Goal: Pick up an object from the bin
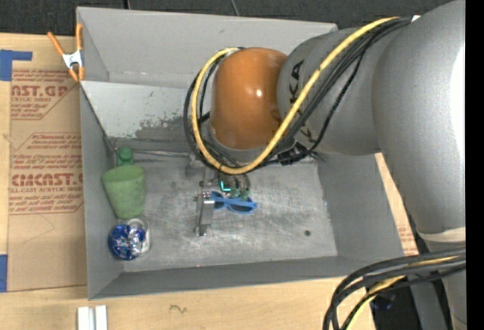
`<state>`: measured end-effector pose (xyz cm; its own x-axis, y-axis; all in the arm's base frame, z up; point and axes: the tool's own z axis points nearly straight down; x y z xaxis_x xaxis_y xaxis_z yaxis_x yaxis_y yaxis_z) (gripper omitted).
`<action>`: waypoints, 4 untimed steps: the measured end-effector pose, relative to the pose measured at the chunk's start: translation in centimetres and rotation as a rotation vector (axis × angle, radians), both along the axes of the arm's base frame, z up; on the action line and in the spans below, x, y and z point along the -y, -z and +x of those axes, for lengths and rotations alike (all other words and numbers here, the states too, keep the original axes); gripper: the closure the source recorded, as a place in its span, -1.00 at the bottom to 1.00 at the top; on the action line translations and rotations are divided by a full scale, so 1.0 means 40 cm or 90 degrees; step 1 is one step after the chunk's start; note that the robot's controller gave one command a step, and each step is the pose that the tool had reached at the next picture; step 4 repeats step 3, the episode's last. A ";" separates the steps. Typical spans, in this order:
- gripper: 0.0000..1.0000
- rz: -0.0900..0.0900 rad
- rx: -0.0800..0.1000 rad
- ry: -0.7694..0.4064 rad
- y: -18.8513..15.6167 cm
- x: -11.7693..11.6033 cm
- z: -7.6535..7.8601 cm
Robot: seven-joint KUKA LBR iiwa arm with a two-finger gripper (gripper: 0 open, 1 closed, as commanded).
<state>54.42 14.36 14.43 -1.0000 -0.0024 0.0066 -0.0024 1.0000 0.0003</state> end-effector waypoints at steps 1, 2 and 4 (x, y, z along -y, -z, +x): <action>-1.00 0.000 0.008 0.045 0.192 0.186 0.053; 1.00 0.002 0.013 0.042 0.177 0.176 0.058; 1.00 0.000 0.010 -0.213 -0.251 0.177 0.044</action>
Offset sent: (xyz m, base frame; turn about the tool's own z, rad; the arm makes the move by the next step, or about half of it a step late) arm 0.0196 -0.0716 -0.0743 0.0650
